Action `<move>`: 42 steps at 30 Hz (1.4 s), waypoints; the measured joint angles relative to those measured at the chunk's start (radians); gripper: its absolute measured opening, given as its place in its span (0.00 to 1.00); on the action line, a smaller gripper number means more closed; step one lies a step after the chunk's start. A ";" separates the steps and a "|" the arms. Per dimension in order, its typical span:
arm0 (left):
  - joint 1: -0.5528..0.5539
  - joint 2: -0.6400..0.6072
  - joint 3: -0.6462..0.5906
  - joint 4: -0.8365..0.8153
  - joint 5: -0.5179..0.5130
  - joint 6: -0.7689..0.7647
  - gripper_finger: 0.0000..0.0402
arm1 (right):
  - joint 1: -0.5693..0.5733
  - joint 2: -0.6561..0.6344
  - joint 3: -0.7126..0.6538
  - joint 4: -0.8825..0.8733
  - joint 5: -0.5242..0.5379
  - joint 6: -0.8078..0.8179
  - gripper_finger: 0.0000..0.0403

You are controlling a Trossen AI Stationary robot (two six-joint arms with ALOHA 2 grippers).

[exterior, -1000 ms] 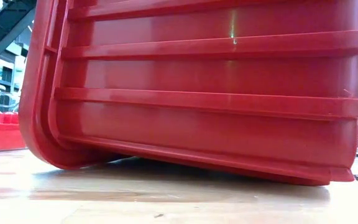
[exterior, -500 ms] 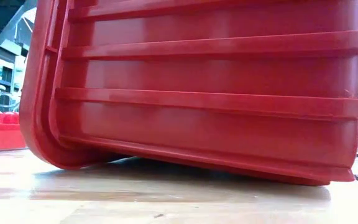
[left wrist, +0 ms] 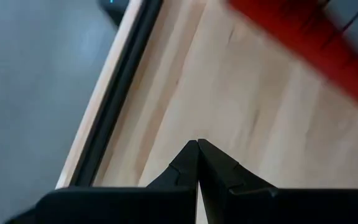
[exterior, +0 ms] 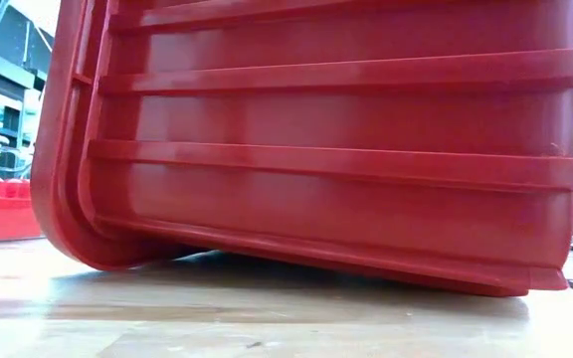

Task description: Sort Items/Unsort Items

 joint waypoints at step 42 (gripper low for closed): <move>-0.310 -0.244 0.000 -0.172 0.246 -0.007 0.00 | 0.433 0.571 0.468 -0.266 0.478 0.247 0.00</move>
